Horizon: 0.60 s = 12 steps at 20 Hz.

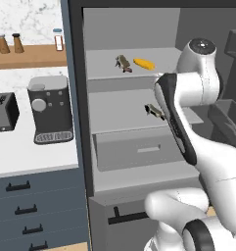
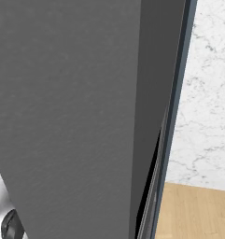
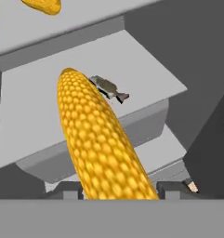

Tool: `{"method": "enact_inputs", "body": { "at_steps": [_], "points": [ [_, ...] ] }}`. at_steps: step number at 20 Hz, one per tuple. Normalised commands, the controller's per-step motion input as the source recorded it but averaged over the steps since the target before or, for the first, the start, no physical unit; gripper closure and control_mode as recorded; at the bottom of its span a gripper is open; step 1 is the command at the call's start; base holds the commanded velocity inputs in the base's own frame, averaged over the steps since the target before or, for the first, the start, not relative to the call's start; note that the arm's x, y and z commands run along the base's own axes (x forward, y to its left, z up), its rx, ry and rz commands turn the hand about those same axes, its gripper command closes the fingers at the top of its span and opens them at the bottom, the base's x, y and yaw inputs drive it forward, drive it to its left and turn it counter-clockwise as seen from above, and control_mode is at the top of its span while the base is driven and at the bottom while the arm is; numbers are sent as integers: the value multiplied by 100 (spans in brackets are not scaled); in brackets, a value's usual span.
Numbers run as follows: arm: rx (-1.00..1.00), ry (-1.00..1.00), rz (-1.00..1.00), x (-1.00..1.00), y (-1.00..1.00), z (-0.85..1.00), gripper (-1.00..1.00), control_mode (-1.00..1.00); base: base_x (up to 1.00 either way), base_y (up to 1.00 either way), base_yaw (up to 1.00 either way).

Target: Place one corn and one fish in each tupperware on the nearby counter, to pack two identical lunches.

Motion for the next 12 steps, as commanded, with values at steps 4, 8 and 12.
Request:
{"method": "enact_inputs", "body": {
  "at_steps": [4,8,12],
  "points": [
    [16,0,2,-99,32,-14,100,-100,0,0,0],
    [0,0,12,-94,33,-21,100,-100,0,0,0],
    [-1,1,14,-74,6,-27,100,-100,0,0,0]
  ]
}}
